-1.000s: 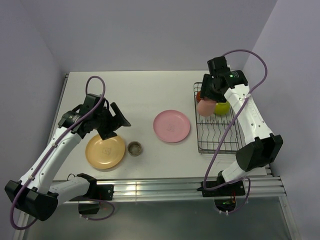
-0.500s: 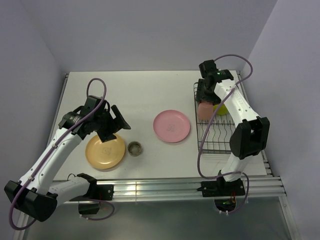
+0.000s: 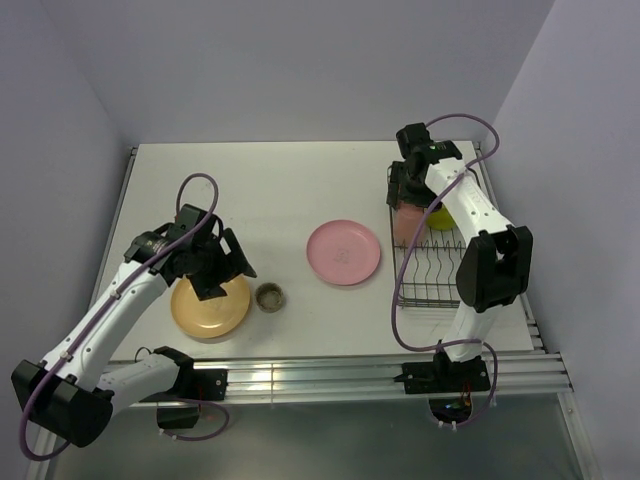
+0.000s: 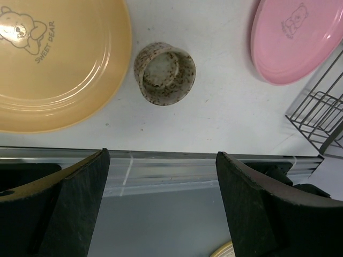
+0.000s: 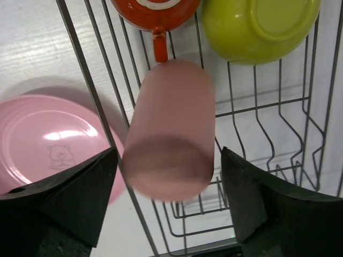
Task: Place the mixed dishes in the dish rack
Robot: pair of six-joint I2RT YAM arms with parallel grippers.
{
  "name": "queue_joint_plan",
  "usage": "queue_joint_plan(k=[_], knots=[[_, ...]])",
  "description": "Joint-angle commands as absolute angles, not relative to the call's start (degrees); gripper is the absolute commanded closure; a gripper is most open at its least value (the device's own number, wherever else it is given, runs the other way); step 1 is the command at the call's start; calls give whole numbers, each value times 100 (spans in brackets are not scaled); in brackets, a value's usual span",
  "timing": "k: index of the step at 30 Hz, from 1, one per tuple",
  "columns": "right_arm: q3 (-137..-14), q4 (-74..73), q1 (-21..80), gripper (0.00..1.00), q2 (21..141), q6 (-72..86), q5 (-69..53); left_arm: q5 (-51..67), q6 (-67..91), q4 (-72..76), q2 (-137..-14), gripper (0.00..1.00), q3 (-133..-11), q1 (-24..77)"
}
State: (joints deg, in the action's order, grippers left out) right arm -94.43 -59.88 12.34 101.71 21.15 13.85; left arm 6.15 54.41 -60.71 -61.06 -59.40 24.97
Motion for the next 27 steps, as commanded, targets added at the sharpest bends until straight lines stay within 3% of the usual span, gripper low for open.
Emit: queue_joint_plan(k=[1,11,18,27], knots=[[-9527,-5765,1222,12,9950,2074,1432,457,5265,-6073,-5994,14,-5889,2575],[-9932,-6275,1511,7,8748,2250,1179,36,5010,-5827,-6494,14,-5722,2917],[-8220,-6091,2355,9,6875,3004,449,-456,4860,-5581,-7057,17,-5652,3296],[-7849,-6600,2435,11,5327,3164,501,-773,4755,-5072,-7585,43,-5432,3357]])
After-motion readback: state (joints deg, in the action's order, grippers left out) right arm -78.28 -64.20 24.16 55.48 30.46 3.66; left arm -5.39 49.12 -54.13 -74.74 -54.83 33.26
